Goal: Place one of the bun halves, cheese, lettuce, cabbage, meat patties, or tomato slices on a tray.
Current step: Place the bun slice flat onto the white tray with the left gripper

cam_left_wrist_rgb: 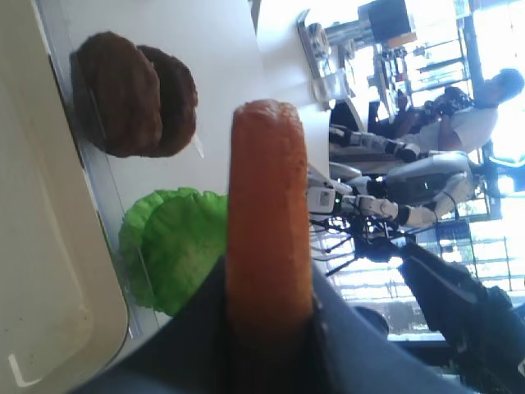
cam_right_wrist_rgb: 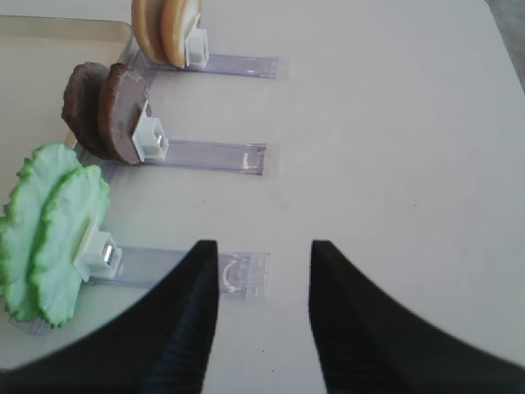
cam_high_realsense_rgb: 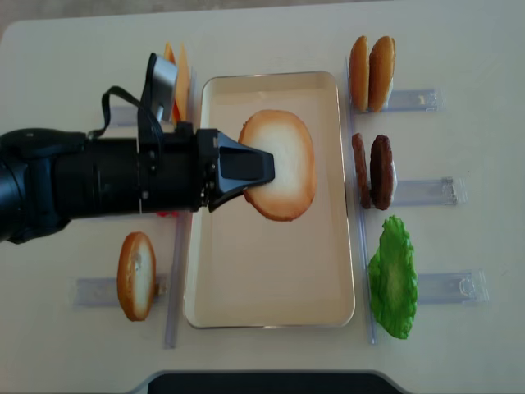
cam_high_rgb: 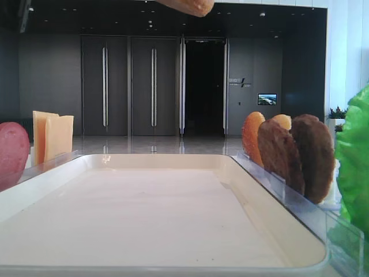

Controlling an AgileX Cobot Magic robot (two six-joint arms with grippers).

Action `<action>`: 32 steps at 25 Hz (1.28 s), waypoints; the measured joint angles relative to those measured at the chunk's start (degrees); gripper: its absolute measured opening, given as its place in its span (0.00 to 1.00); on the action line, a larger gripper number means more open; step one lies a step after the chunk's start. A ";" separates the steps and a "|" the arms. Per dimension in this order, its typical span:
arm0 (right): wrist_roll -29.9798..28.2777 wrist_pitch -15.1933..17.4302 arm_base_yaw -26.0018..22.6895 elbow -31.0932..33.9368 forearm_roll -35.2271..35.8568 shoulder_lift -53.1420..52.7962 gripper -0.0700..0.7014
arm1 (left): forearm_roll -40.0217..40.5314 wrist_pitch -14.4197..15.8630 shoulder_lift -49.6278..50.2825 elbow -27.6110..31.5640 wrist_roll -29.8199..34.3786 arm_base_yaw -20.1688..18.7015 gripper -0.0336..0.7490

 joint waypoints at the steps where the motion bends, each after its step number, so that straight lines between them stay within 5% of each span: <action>1: 0.00 0.00 0.00 0.00 0.00 0.00 0.46 | -0.12 0.57 0.00 0.40 0.83 0.00 0.22; 28: 0.00 0.00 0.00 0.00 0.00 0.00 0.46 | -1.43 1.81 21.38 0.55 12.29 0.04 0.22; 32: 0.00 0.00 0.00 0.00 0.00 0.00 0.46 | -1.69 0.21 22.99 0.50 12.86 0.04 0.22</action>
